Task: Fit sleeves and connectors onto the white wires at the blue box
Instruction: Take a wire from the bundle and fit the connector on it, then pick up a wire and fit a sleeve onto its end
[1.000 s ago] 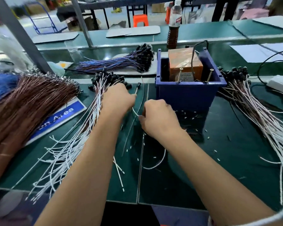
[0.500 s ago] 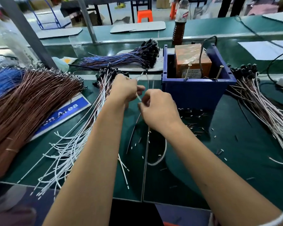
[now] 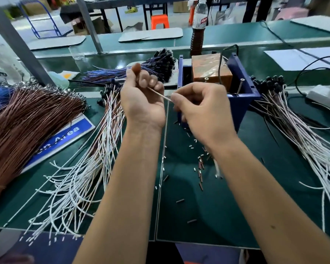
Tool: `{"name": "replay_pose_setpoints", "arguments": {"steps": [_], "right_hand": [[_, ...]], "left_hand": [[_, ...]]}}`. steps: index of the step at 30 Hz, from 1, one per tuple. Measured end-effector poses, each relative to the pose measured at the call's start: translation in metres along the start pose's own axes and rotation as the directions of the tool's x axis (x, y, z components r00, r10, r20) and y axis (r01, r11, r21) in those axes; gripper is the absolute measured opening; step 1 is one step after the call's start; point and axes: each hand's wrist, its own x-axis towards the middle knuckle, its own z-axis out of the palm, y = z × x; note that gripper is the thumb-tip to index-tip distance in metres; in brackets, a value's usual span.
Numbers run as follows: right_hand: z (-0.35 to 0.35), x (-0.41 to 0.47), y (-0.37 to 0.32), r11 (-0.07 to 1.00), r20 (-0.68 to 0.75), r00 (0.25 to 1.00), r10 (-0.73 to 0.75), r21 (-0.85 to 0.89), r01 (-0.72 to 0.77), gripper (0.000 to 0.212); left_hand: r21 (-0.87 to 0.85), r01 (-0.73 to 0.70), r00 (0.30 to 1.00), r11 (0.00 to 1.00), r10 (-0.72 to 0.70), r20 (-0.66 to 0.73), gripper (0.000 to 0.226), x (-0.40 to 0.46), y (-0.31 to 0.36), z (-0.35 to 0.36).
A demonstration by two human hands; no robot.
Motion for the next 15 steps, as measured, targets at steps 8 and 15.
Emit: {"name": "replay_pose_setpoints", "arguments": {"steps": [8,15], "right_hand": [[-0.077,0.006,0.016,0.968,0.05,0.993,-0.109,-0.223,0.117,0.007],[-0.094,0.001,0.036,0.943,0.206,0.965,-0.164,-0.255,0.215,0.01]], "left_hand": [[0.145,0.217,0.919,0.965,-0.252,0.302,0.028,-0.005,-0.003,-0.032],[0.792,-0.17,0.846,0.586,-0.325,0.423,0.021,-0.01,-0.031,-0.054]]}}
